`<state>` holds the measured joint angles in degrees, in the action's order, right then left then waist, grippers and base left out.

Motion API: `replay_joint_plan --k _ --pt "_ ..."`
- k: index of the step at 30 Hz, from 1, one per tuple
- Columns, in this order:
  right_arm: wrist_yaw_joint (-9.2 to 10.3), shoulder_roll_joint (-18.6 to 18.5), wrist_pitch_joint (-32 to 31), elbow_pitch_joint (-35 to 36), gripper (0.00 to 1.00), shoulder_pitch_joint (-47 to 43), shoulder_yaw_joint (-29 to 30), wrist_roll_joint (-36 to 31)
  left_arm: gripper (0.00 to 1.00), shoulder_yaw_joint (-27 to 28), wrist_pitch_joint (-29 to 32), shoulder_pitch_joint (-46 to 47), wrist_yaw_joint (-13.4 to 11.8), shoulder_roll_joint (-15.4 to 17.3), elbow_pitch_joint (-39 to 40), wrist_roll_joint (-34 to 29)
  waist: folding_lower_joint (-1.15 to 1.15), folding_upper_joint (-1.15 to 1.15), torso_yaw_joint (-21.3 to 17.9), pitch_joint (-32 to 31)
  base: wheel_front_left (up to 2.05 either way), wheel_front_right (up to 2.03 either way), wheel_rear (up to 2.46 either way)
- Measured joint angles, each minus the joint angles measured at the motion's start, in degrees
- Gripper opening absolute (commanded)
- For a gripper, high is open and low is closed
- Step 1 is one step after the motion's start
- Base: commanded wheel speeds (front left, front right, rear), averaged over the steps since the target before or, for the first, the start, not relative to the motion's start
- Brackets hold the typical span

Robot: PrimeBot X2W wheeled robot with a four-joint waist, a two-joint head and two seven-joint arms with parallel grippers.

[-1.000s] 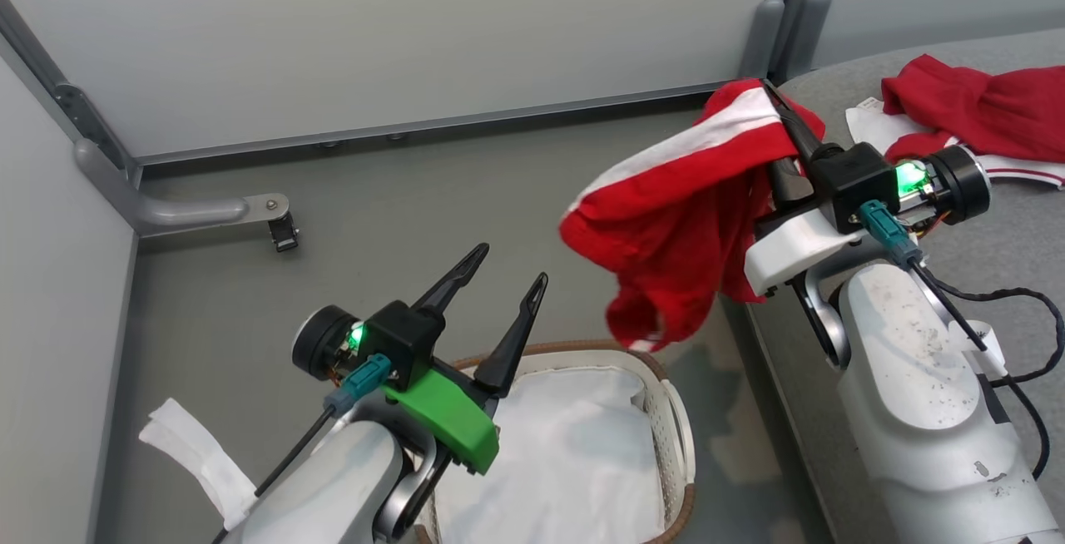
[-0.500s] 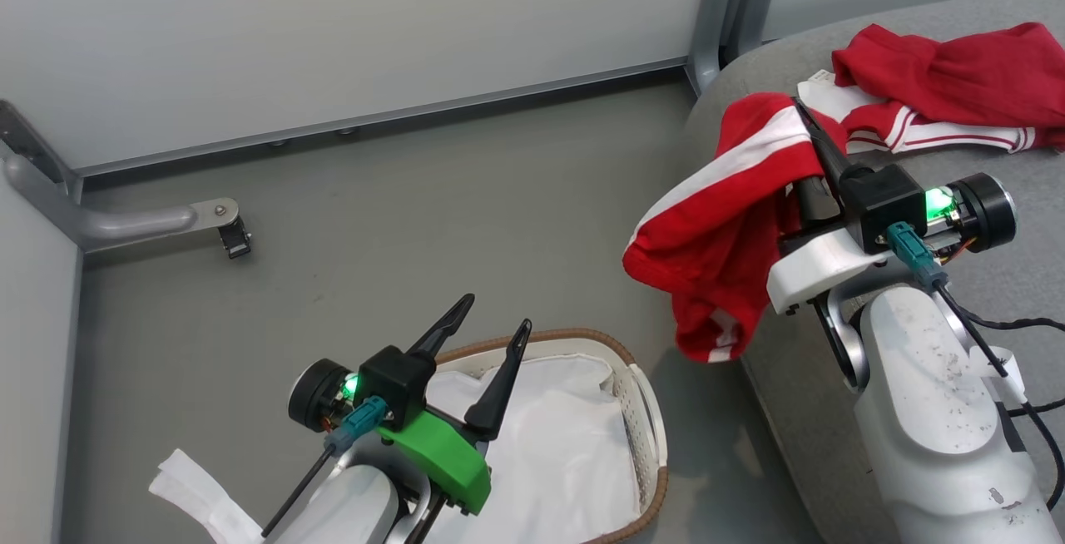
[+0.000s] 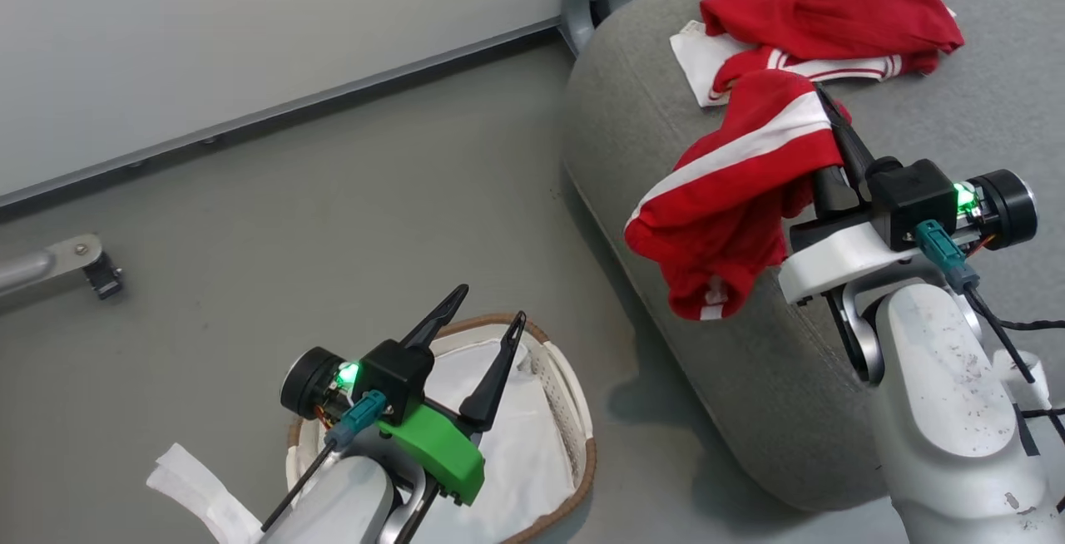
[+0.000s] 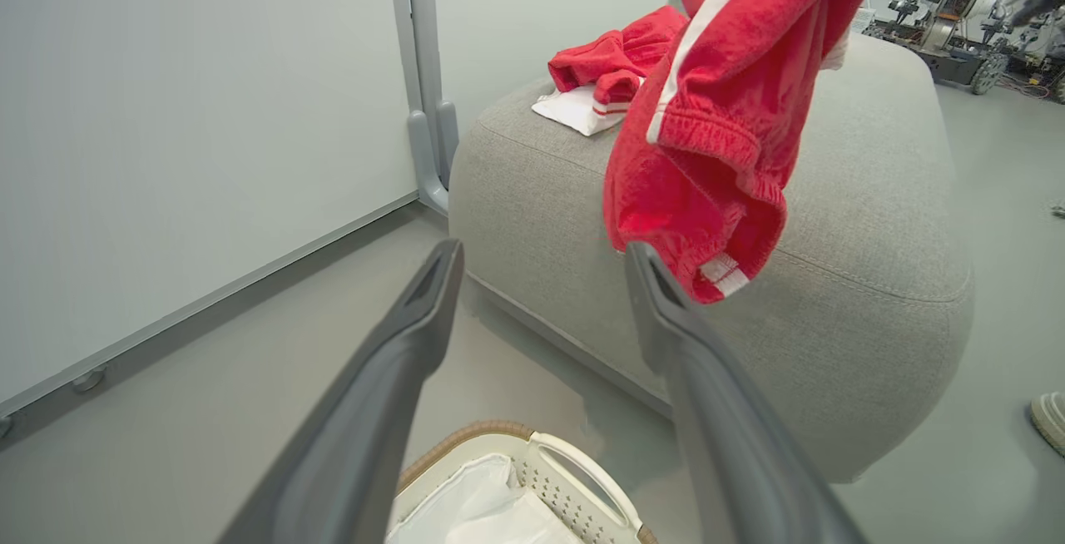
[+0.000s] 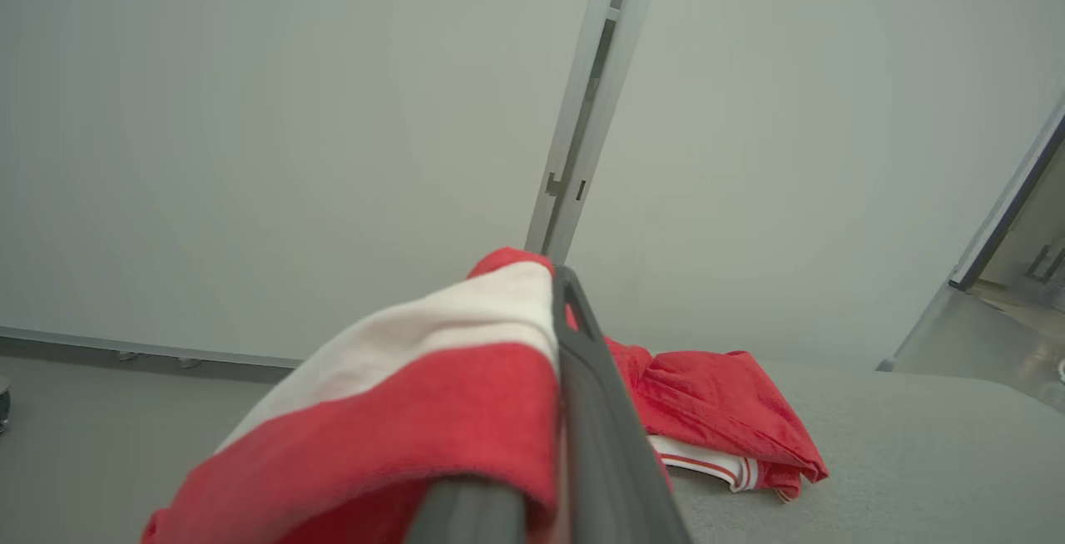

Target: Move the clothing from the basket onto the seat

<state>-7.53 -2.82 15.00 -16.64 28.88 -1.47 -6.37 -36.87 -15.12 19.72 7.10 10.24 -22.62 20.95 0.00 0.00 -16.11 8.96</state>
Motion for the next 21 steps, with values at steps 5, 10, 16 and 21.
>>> replay_joint_plan --k 5,10,16,21 --pt "0.0 -0.02 0.0 0.24 0.0 -0.13 0.65 0.23 1.0 -0.52 0.0 1.6 0.19 0.21 -0.22 -0.67 0.0 0.0 -4.33 1.88 0.0 0.0 0.0" --pt "0.0 -0.03 0.0 0.23 0.0 -0.34 0.73 1.03 1.0 -1.59 0.0 3.0 0.21 0.59 -0.67 -0.85 0.0 0.0 -8.05 4.13 0.0 0.0 0.0" --pt "0.0 -0.14 0.0 -1.03 0.0 -0.18 0.25 -0.2 1.0 -3.58 0.0 4.52 0.27 1.15 -0.62 -0.82 0.0 0.0 -9.73 7.27 0.0 0.0 0.0" --pt "0.0 -3.94 0.0 -2.1 0.0 3.39 0.19 -1.74 1.0 -3.98 0.0 5.57 0.27 1.4 -0.43 -0.82 0.0 0.0 -8.5 9.13 0.0 0.0 0.0"
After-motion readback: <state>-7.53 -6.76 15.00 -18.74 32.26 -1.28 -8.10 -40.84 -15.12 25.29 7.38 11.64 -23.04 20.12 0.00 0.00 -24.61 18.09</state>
